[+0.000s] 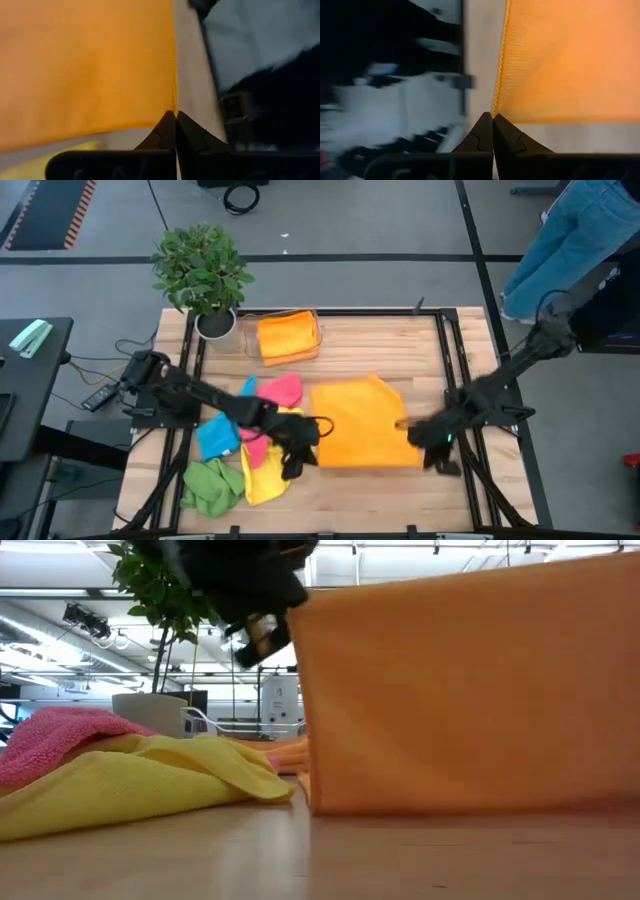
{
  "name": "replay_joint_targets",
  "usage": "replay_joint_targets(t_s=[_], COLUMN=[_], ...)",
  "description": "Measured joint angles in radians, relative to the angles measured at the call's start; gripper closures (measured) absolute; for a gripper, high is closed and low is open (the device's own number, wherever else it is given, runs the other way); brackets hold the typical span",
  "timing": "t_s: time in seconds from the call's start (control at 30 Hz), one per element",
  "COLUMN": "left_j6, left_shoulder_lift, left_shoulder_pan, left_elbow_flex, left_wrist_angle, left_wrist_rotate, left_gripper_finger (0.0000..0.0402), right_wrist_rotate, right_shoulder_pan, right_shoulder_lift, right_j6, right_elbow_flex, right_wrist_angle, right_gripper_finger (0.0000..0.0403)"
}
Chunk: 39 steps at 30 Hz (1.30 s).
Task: Fold microfiber towels
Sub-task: Fold the orange microfiber cloth
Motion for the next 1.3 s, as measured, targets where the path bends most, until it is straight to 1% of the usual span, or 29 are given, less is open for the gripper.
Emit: replay_joint_targets(t_s=[0.07,0.13,0.2,0.27,0.33,0.4,0.47,0.57,0.63,0.67,0.8,0.87,1.03,1.2,1.3], left_j6=[-0.137,-0.237,-0.281,-0.296,-0.29,-0.26,-0.238,-0.207,-0.182,-0.176,-0.17,-0.17,-0.169,-0.174,-0.174], left_shoulder_lift=[-0.002,-0.002,-0.002,-0.002,-0.002,-0.003,-0.004,-0.004,-0.004,-0.004,-0.004,-0.004,0.017,0.067,0.08], left_shoulder_pan=[-0.021,-0.036,-0.048,-0.052,-0.046,-0.028,0.0,0.049,0.084,0.103,0.154,0.164,0.163,0.162,0.174], left_elbow_flex=[-0.1,-0.171,-0.207,-0.216,-0.21,-0.197,-0.183,-0.157,-0.143,-0.142,-0.143,-0.143,-0.145,-0.143,-0.143], left_wrist_angle=[0.171,0.294,0.375,0.406,0.399,0.394,0.359,0.272,0.226,0.204,0.135,0.1,0.088,0.111,0.113], left_wrist_rotate=[-0.006,-0.013,-0.028,-0.041,-0.048,-0.066,-0.117,-0.221,-0.274,-0.285,-0.289,-0.289,-0.277,-0.273,-0.272], left_gripper_finger=[0.0397,0.0397,0.0398,0.0398,0.0397,0.0397,0.0398,0.0397,0.0397,0.0398,0.0397,0.0397,0.0398,0.0393,0.0396], right_wrist_rotate=[0.003,0.017,0.026,0.026,0.03,0.05,0.085,0.166,0.215,0.239,0.312,0.324,0.319,0.286,0.276], right_shoulder_pan=[0.064,0.105,0.129,0.132,0.126,0.116,0.112,0.093,0.077,0.066,0.002,-0.04,-0.114,-0.137,-0.15], right_shoulder_lift=[0.031,0.061,0.083,0.094,0.087,0.088,0.089,0.092,0.092,0.092,0.092,0.092,0.092,0.092,0.092], right_j6=[0.119,0.205,0.235,0.235,0.237,0.253,0.271,0.321,0.341,0.341,0.317,0.308,0.302,0.316,0.313], right_elbow_flex=[-0.078,-0.107,-0.106,-0.097,-0.092,-0.091,-0.093,-0.093,-0.093,-0.093,-0.093,-0.093,-0.093,-0.093,-0.093], right_wrist_angle=[0.204,0.343,0.369,0.346,0.315,0.235,0.13,-0.019,-0.084,-0.101,-0.117,-0.119,-0.148,-0.231,-0.24], right_gripper_finger=[0.04,0.04,0.04,0.04,0.04,0.04,0.04,0.04,0.04,0.04,0.04,0.04,0.04,0.04,0.04])
